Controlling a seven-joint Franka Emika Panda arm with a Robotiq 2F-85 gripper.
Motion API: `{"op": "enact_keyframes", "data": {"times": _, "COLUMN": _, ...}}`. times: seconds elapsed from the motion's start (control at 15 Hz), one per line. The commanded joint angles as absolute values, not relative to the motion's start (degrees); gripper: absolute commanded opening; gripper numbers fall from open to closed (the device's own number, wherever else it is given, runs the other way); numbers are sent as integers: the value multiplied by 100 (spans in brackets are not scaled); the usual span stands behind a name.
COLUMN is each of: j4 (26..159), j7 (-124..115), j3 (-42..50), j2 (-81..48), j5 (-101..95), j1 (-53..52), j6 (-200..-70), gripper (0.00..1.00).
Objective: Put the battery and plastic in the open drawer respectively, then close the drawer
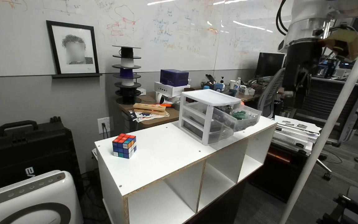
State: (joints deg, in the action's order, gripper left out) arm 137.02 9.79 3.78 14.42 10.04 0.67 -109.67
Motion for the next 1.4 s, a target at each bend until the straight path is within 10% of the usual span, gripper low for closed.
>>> {"op": "enact_keyframes", "data": {"times": 0.0, "j4": 13754, "j7": 1092, "j3": 397, "j2": 1082, "j5": 726, "j1": 138, "j6": -10879, "gripper": 100}}
{"op": "enact_keyframes", "data": {"times": 0.8, "j4": 14789, "j7": 1756, "j3": 359, "j2": 713, "j5": 316, "j1": 65, "j6": -14594, "gripper": 15}}
{"op": "enact_keyframes", "data": {"times": 1.07, "j4": 15059, "j7": 2614, "j3": 393, "j2": 848, "j5": 1393, "j1": -106, "j6": -15304, "gripper": 3}}
{"op": "enact_keyframes", "data": {"times": 1.33, "j4": 13992, "j7": 2991, "j3": 218, "j2": -99, "j5": 2500, "j1": -438, "j6": -15589, "gripper": 12}}
